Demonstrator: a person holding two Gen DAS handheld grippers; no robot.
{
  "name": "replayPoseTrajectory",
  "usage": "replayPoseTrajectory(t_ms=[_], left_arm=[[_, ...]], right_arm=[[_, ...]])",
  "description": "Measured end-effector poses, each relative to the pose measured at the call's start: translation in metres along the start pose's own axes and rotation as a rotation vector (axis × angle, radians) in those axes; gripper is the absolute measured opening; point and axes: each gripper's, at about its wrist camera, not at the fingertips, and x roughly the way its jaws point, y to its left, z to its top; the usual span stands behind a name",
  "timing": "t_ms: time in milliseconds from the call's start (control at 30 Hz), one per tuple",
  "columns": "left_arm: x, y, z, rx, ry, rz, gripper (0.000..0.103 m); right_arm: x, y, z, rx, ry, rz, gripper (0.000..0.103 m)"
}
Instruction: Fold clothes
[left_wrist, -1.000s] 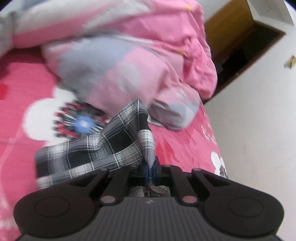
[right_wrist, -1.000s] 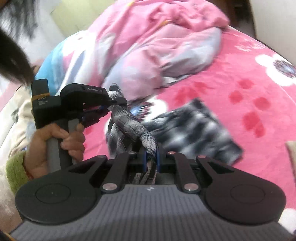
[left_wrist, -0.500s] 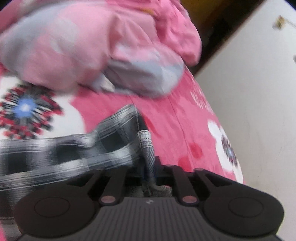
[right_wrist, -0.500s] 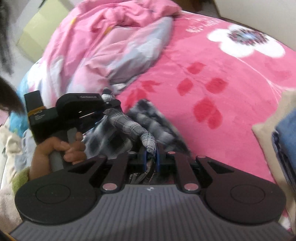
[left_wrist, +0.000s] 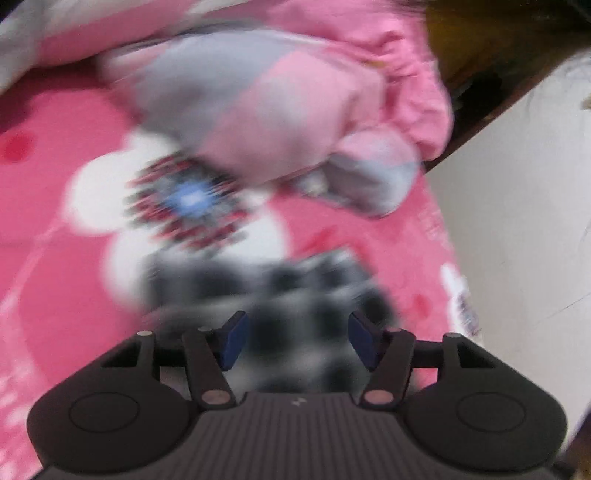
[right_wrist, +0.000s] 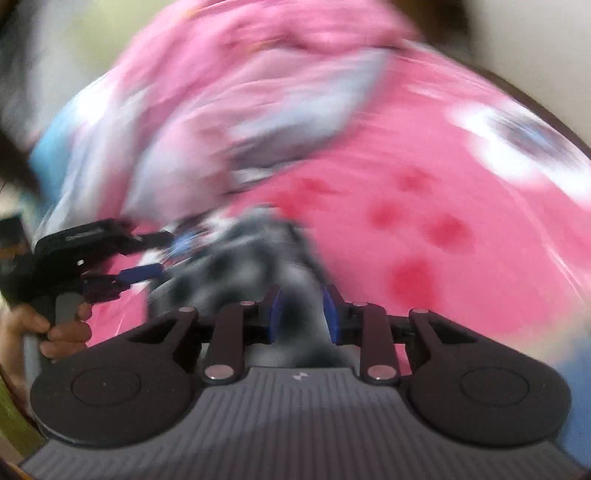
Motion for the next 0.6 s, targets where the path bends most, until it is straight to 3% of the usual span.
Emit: replayPoseTrajectory(t_ms=[67, 167, 233, 333, 367, 400, 467, 600], left_arm=[[-0.012, 0.02, -0.013, -0.013, 0.058, 0.04, 0.061], [-0.02, 0.043, -0.034, -0.067, 0.134, 0.051, 0.062], [-0.022, 0.054, -0.047, -0.108, 0.169, 0.028, 0.065], [-0.019, 0.062, -0.059, -0.134, 0.183, -0.026, 0.071], [-0.016, 0.064, -0.061, -0.138, 0.19, -0.044, 0.073], [-0.011, 0.068, -0.064, -0.148, 0.205, -0.061, 0.074], [-0.001, 0.075, -0.07, -0.168, 0.235, -0.093, 0.073], [0.008, 0.086, -0.073, -0.193, 0.236, -0.175, 0.074]], right_arm=[[0.03, 0.014, 0.008, -0.151, 0.037, 0.055, 0.023], [0.07, 0.001, 0.009, -0.235, 0.082, -0.007, 0.022], [0.084, -0.025, 0.012, -0.169, 0.117, -0.103, 0.025], [0.068, -0.067, 0.025, 0.051, 0.076, -0.084, 0.025], [0.065, -0.077, 0.028, 0.112, 0.075, -0.049, 0.032], [0.064, -0.088, 0.029, 0.181, 0.091, 0.0, 0.049], [0.076, -0.102, 0.028, 0.289, 0.177, 0.104, 0.068], [0.102, -0.114, 0.009, 0.381, 0.359, 0.223, 0.076]])
